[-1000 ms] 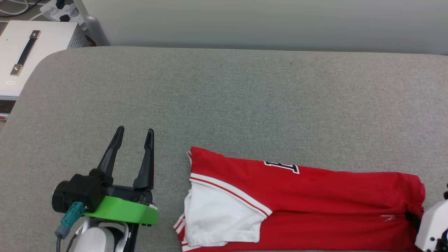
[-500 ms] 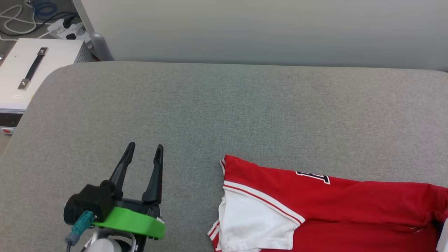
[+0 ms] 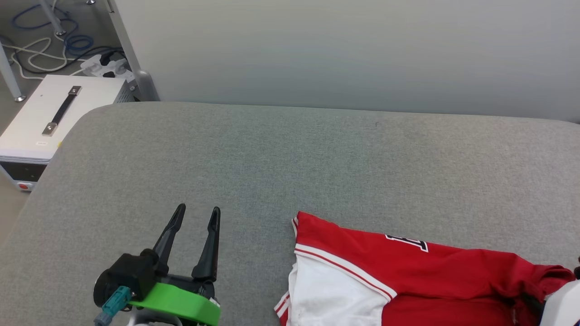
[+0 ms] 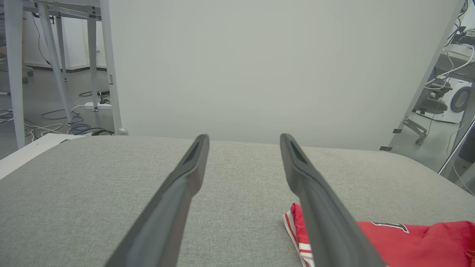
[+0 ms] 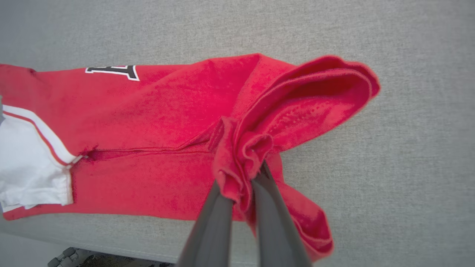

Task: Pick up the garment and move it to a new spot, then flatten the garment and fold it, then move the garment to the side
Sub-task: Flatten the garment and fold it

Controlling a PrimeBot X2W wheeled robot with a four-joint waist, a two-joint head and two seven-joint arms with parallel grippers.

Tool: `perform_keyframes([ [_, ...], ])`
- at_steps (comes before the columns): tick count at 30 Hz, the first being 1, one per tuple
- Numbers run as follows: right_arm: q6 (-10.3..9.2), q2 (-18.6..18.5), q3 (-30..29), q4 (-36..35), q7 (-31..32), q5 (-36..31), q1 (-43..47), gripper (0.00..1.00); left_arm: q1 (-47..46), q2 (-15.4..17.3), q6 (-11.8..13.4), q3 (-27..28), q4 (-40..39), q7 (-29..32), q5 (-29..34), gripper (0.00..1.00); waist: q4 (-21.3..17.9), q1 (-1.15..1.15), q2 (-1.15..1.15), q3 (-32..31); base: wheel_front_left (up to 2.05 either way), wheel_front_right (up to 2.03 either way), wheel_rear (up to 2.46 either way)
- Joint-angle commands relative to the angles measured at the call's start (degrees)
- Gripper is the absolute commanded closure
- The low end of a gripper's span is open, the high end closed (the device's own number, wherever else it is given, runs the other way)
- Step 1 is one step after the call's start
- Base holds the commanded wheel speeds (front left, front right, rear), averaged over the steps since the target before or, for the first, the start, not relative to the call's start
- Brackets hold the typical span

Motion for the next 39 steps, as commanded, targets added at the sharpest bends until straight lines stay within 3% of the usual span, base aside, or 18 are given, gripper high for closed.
perform_keyframes([
  [1,-0.05,1.13,0.59,-1.78,0.77,0.61,0.92,1.00,0.88,-0.21,-0.15,0.11,0.04,-0.33,-0.42,0.00,0.64,0.00,0.00,-0.33,0.00,0.00,0.00],
  [9,-0.05,8.27,4.50,-10.51,4.95,2.41,2.28,1.00,1.26,-0.43,-0.15,0.68,-0.14,-0.33,-0.59,0.00,2.23,0.00,0.00,-0.45,0.00,0.00,0.00],
  [17,-0.05,13.95,10.17,-12.77,3.87,4.15,0.49,1.00,1.12,-0.45,-0.15,1.44,-0.27,-0.33,-0.79,0.00,3.44,0.00,0.00,-0.45,0.00,0.00,0.00],
  [39,-0.05,15.26,26.21,5.34,-12.00,9.28,-10.78,1.00,-0.92,0.08,-0.15,1.04,0.48,-0.33,-0.94,0.00,7.52,0.00,0.00,2.05,0.00,0.00,0.00],
])
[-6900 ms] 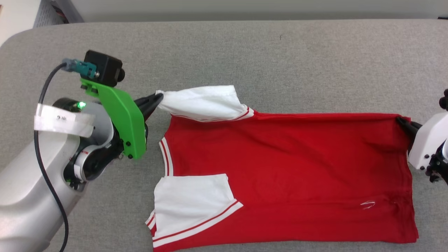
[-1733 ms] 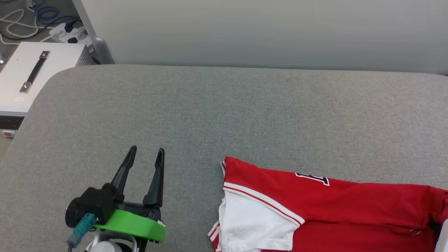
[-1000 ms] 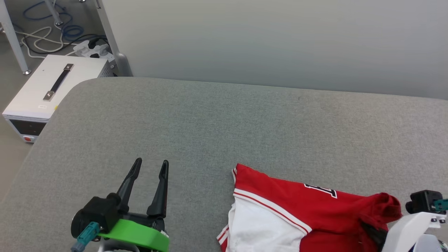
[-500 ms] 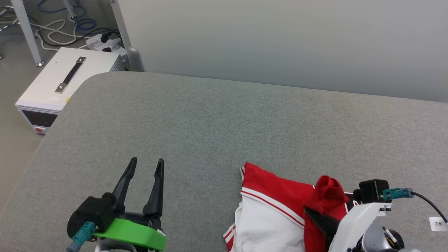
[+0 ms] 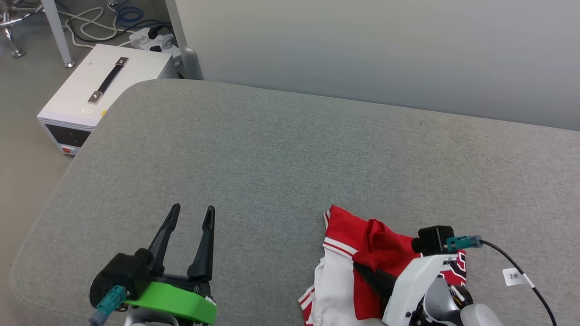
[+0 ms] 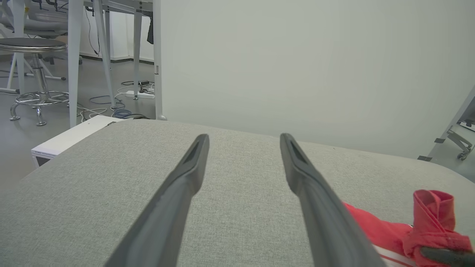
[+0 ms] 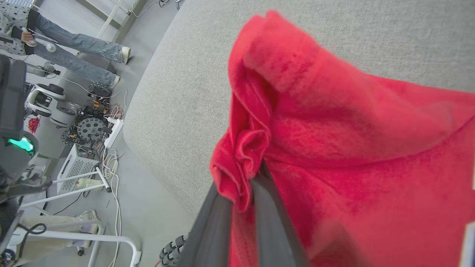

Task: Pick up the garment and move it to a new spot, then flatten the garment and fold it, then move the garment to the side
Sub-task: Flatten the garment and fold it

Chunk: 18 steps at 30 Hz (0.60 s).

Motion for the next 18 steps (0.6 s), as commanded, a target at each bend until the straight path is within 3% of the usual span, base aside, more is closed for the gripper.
perform_keyframes([
  [1,-0.04,0.06,0.54,1.24,-0.82,0.23,-1.21,1.00,-0.97,0.15,-0.15,-0.09,0.08,-0.33,-0.38,0.00,0.39,0.00,0.00,0.38,0.00,0.00,0.00],
  [5,-0.04,0.07,2.14,5.35,-2.21,-1.10,-3.07,1.00,-1.32,0.00,-0.15,-0.20,0.39,-0.33,-0.43,0.00,0.85,0.00,0.00,0.87,0.00,0.00,0.00],
  [6,-0.04,0.07,2.45,6.05,-2.58,-1.17,-3.43,0.62,-1.38,-0.03,-0.15,-0.23,0.46,-0.33,-0.42,0.00,0.92,0.00,0.00,0.94,0.00,0.00,0.00],
  [7,-0.04,0.07,2.93,6.86,-3.04,-1.29,-3.88,0.00,-1.44,-0.03,-0.15,-0.27,0.57,-0.33,-0.44,0.00,1.00,0.00,0.00,0.98,0.00,0.00,0.00],
  [18,-0.04,0.07,11.15,9.16,-6.03,5.99,-7.86,0.00,-1.18,0.22,-0.15,-0.43,1.68,-0.33,-0.63,0.00,0.51,0.00,0.00,-0.66,0.00,0.00,0.00],
])
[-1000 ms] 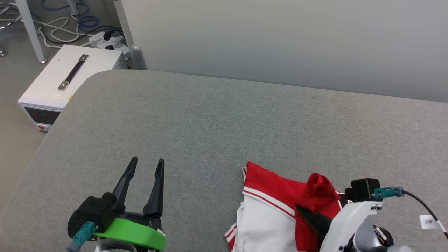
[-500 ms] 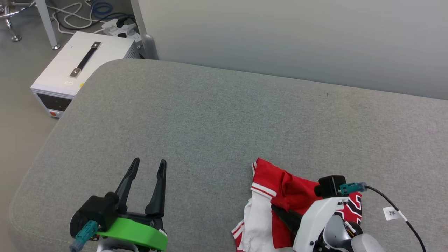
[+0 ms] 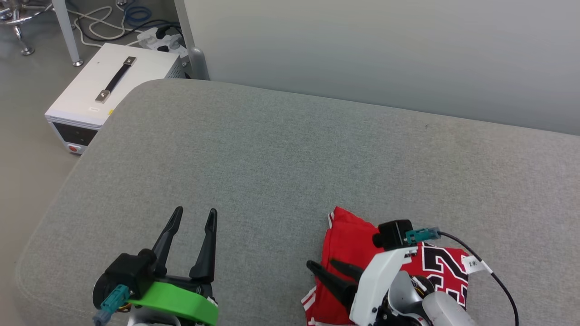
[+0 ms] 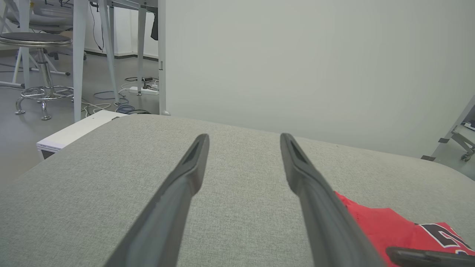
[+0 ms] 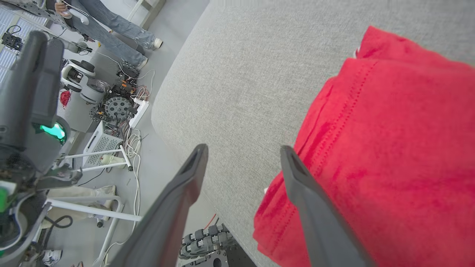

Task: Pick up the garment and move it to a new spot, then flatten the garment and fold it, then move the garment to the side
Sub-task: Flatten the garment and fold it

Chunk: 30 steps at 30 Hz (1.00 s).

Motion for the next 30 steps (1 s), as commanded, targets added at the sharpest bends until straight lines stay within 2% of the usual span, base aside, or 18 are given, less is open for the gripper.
perform_keyframes([
  [1,-0.04,-0.16,-0.15,0.40,-0.69,0.09,-1.53,0.00,-0.73,0.25,-0.15,0.04,0.22,-0.33,-0.25,0.00,-0.53,0.00,0.00,-0.62,0.00,0.00,0.00],
  [4,-0.04,-0.16,-0.99,0.67,-1.32,-1.05,-2.81,0.00,-0.47,0.37,-0.15,0.10,0.25,-0.33,-0.32,0.00,-1.38,0.00,0.00,-1.24,0.00,0.00,0.00],
  [8,-0.04,-1.22,-2.73,-0.50,-3.26,-8.66,-5.10,0.00,-0.01,0.42,-0.15,-0.06,0.13,-0.33,-0.52,0.00,-2.95,0.00,0.00,-1.90,0.00,0.00,0.00],
  [17,-0.04,-12.91,-5.37,-7.17,-12.37,-21.63,-7.00,0.00,0.39,0.02,-0.15,-0.55,-0.45,-0.33,-1.39,0.00,-7.26,0.00,0.00,-2.33,0.00,0.00,0.00],
  [22,-0.04,-16.51,-10.43,-10.09,-18.04,-25.08,-3.73,0.00,0.33,-0.21,-0.15,-0.98,-0.90,-0.33,-1.73,0.00,-9.35,0.00,0.00,-1.93,0.00,0.00,0.00],
  [27,-0.04,-16.06,-17.23,-12.94,-23.31,-26.73,1.70,0.00,0.50,-0.38,-0.15,-1.51,-1.32,-0.33,-1.82,0.00,-10.70,0.00,0.00,-1.42,0.00,0.00,0.00],
  [30,-0.04,-14.32,-21.65,-14.80,-26.38,-27.86,5.45,0.00,0.66,-0.49,-0.15,-1.83,-1.61,-0.33,-1.75,0.00,-11.24,0.00,0.00,-1.05,0.00,0.00,0.00],
])
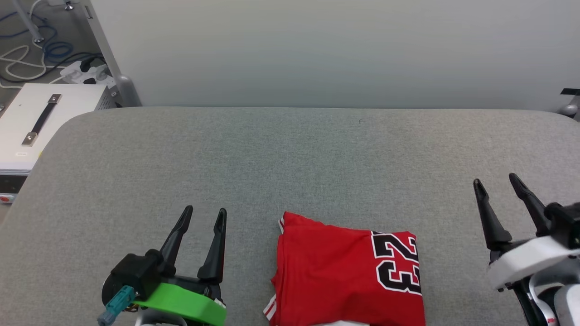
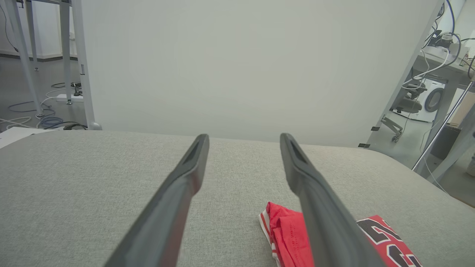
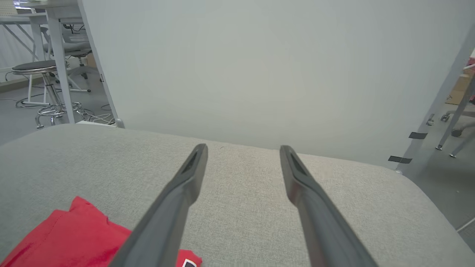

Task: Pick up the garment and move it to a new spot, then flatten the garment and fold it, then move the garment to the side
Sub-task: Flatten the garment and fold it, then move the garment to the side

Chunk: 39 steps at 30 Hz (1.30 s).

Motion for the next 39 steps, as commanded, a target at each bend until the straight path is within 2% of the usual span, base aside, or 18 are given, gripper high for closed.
perform_keyframes([
  [1,-0.05,1.03,-0.97,-0.85,-1.11,-0.70,1.55,0.00,0.51,-0.37,-0.15,0.14,-0.39,-0.33,-0.22,0.00,-0.49,0.00,0.00,0.47,0.00,0.00,0.00],
  [6,-0.05,5.21,-5.54,-3.60,-5.30,-2.62,6.79,0.00,1.16,-0.82,-0.15,0.11,-0.69,-0.33,0.21,0.00,-1.03,0.00,0.00,1.16,0.00,0.00,0.00],
  [14,-0.05,9.58,-6.97,-3.05,-7.99,-4.51,10.59,0.00,1.82,-1.39,-0.15,0.28,-0.41,-0.33,1.17,0.00,-1.05,0.00,0.00,1.38,0.00,0.00,0.00],
  [25,-0.05,10.27,-6.23,-1.61,-7.17,-4.52,10.49,0.00,1.67,-1.84,-0.15,0.22,-0.05,-0.33,1.68,0.00,-0.57,0.00,0.00,0.93,0.00,0.00,0.00],
  [29,-0.05,10.05,-5.78,-1.18,-5.13,-3.98,10.51,0.00,1.54,-1.75,-0.15,0.02,0.05,-0.33,1.58,0.00,-0.38,0.00,0.00,1.07,0.00,0.00,0.00],
  [33,-0.05,8.19,-3.32,-1.88,6.63,-1.06,10.02,0.00,1.19,-1.48,-0.15,-0.67,0.00,-0.33,1.56,0.00,0.07,0.00,0.00,2.21,0.00,0.00,0.00],
  [37,-0.05,6.84,-1.47,-4.25,22.48,2.16,9.11,0.00,0.56,-1.36,-0.15,-1.04,0.07,-0.33,1.51,0.00,0.48,0.00,0.00,3.58,0.00,0.00,0.00],
  [39,-0.05,7.55,-2.17,-5.21,30.56,3.64,8.64,0.00,0.07,-1.31,-0.15,-1.30,0.10,-0.33,1.50,0.00,0.76,0.00,0.00,4.34,0.00,0.00,0.00],
])
